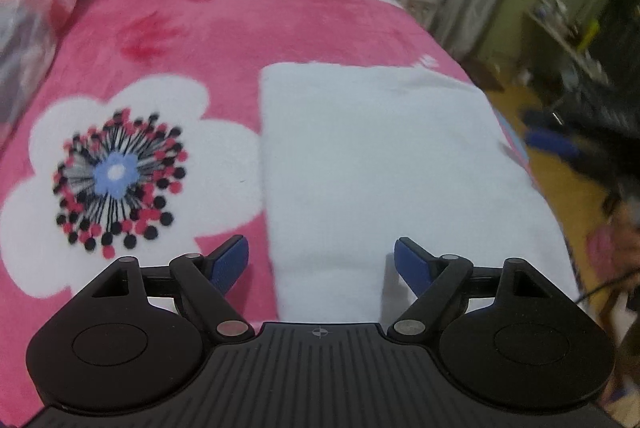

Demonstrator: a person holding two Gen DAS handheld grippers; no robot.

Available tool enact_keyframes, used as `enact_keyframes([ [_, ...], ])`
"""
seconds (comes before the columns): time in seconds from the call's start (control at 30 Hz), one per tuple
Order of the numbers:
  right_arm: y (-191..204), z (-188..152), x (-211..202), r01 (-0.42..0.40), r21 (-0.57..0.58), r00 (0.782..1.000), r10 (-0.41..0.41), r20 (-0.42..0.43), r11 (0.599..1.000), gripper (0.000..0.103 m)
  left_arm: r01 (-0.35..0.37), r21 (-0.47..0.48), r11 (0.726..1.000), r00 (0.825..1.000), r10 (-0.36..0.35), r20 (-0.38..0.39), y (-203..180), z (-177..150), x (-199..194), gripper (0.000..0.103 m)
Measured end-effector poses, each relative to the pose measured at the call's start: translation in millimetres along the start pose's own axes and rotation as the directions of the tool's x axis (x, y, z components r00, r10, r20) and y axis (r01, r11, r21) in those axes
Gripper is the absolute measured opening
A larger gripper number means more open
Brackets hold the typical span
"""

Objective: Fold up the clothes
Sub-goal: 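Move the right tool to the sweatshirt edge and press it down, then close both tools on the folded sweatshirt edge and lift it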

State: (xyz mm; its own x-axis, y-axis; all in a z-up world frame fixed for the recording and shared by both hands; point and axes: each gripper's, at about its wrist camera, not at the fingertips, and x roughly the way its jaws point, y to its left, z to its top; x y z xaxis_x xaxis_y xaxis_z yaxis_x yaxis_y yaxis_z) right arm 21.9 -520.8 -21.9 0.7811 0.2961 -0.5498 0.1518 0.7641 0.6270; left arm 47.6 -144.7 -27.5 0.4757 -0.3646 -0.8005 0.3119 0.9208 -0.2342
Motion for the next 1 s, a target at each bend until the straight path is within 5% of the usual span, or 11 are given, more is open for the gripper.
enact_keyframes([
  [0.1,-31.3,4.6,4.7,-0.015,0.117,0.999,0.02,-0.039,0.993,0.049,0.097,-0.105,0.99,0.993,-0.103,-0.052,21.2,5.8,15.6,0.082],
  [0.17,-43.4,2.6,14.5,-0.039,0.156,0.994,0.053,-0.091,0.987,0.068,0.158,-0.146,0.977,0.981,-0.172,-0.088,30.3,7.4,28.0,0.083],
  [0.33,-53.7,3.5,36.5,-0.106,0.162,0.982,0.129,-0.14,0.981,0.078,0.243,-0.118,0.963,0.964,-0.253,-0.077,33.2,14.0,43.6,0.088],
  [0.6,-46.6,30.9,88.6,-0.225,0.161,0.94,0.258,-0.223,0.961,0.079,0.348,-0.115,0.931,0.932,-0.356,-0.063,32.1,50.9,78.1,0.089],
  [0.83,-50.5,28.1,94.0,-0.288,0.142,0.911,0.317,-0.263,0.947,0.053,0.407,-0.124,0.905,0.911,-0.412,-0.012,39.2,51.4,83.4,0.085],
  [0.9,-51.9,30.4,99.7,-0.284,0.157,0.91,0.317,-0.266,0.946,0.042,0.39,-0.132,0.911,0.92,-0.392,0.012,37.7,52.1,83.6,0.076],
  [0.97,-43.5,31.5,99.6,-0.279,0.11,0.915,0.298,-0.272,0.954,0.035,0.341,-0.119,0.932,0.94,-0.34,0.033,32.7,52.7,79.0,0.049],
  [1.0,-37.6,31.8,96.0,-0.273,0.078,0.921,0.284,-0.267,0.959,0.033,0.326,-0.112,0.939,0.946,-0.323,0.041,31.5,53.0,75.5,0.045],
])
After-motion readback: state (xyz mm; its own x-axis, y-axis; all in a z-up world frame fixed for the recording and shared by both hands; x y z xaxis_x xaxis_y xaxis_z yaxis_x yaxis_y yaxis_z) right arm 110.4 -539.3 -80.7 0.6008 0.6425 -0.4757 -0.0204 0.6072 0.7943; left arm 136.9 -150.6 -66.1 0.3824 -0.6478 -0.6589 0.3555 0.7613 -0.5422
